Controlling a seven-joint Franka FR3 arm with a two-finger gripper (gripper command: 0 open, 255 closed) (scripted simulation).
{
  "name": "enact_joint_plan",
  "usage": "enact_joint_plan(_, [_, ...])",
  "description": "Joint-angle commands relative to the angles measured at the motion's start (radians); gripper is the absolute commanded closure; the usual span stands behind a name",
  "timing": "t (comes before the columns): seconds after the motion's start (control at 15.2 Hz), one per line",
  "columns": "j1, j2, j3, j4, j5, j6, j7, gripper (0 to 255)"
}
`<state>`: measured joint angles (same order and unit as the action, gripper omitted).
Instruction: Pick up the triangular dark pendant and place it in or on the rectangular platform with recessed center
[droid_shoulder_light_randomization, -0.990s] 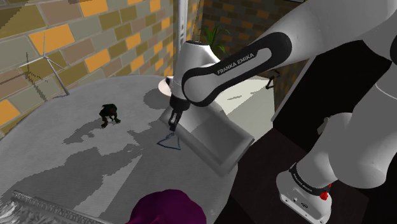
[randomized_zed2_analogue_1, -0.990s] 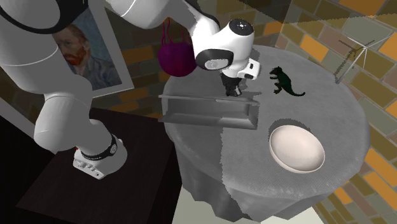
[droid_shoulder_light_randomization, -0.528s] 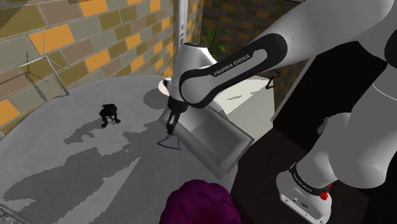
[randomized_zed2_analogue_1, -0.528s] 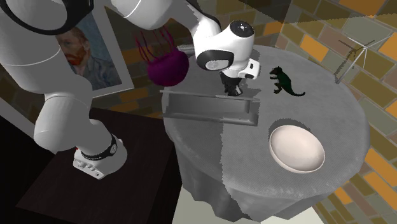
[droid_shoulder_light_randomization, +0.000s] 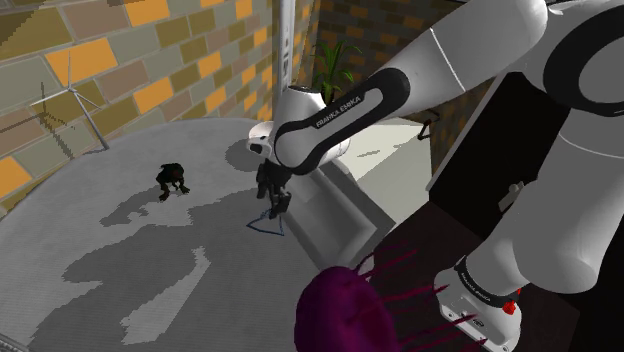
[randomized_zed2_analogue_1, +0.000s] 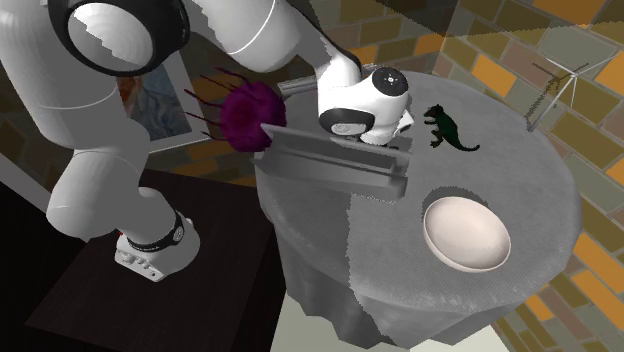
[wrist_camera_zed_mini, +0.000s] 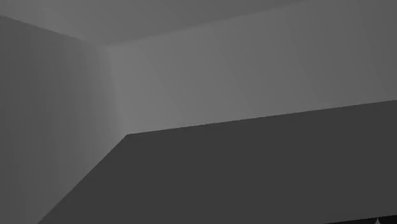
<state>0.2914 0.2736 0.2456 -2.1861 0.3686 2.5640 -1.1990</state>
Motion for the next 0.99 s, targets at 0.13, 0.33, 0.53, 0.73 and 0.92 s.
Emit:
enact_joint_plan(0.13, [0.001,0.066,-0.003,0.006,-0.002,0.046,-0.011,0])
enact_joint_plan(0.33, [0.000,0.066,-0.003,0.006,-0.003,0.046,-0.011,0])
enact_joint_plan(0.53, [-0.001,0.066,-0.002,0.006,-0.003,0.047,-0.011,0])
enact_joint_plan(0.73, [-0.002,0.064,-0.002,0.004,-0.003,0.046,-0.011,255])
enact_joint_plan(0.92, [-0.002,0.063,0.000,0.000,-0.001,0.049,-0.013,255])
